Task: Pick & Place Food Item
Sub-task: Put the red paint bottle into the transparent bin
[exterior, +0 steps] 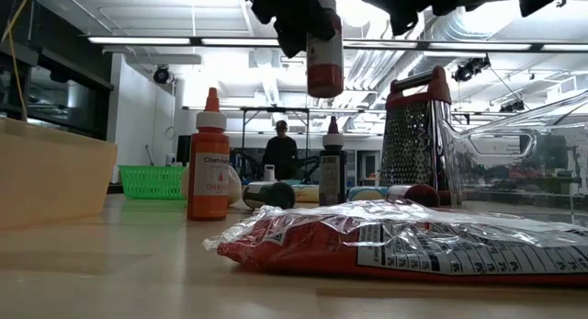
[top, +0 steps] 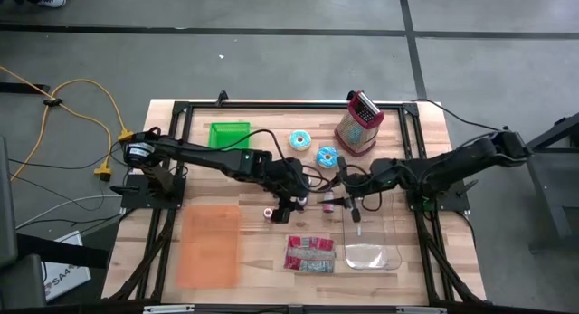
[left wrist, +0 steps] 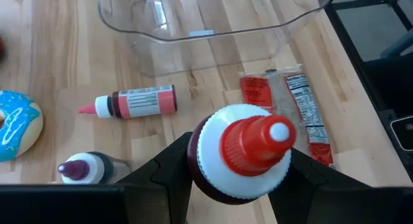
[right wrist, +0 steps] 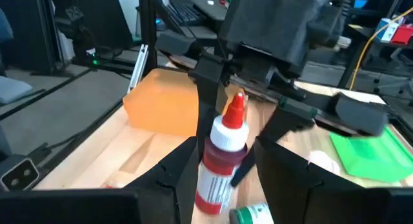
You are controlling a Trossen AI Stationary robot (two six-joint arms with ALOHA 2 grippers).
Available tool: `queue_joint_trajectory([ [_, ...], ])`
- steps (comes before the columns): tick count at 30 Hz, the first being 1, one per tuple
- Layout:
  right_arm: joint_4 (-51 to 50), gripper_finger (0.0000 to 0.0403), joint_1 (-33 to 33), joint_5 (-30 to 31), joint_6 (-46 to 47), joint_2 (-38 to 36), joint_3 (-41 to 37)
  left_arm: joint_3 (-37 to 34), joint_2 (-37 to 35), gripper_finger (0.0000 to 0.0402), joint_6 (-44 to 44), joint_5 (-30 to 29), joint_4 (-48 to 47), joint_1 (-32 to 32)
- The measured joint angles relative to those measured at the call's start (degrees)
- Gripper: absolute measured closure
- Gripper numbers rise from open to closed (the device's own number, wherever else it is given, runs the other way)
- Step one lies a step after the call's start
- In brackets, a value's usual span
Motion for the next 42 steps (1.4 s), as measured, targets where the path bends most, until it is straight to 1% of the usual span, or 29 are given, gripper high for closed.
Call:
queue_joint_trajectory([
  [7,4.32,0.0261,1.15,0.03,0.03,3.76,0.02,0.00,0.00,0.0247,2.69,0.03,0.48,-0.96],
  [14,5.01,0.0261,1.09,-0.09,0.09,3.83,0.02,0.00,-0.02,0.0247,2.72,0.03,1.95,-1.11],
  [30,5.62,0.0261,1.09,0.02,-1.35,3.79,0.02,0.00,-0.02,0.0247,1.98,-0.02,1.97,-1.11],
  [34,5.64,0.0261,1.09,0.48,-1.20,3.79,0.02,0.00,-0.02,0.0247,-0.07,-0.06,3.52,-1.11],
  [42,5.62,0.0261,1.09,0.48,-1.06,3.79,0.02,0.00,-0.02,0.0247,-0.12,-0.69,5.20,-1.11],
])
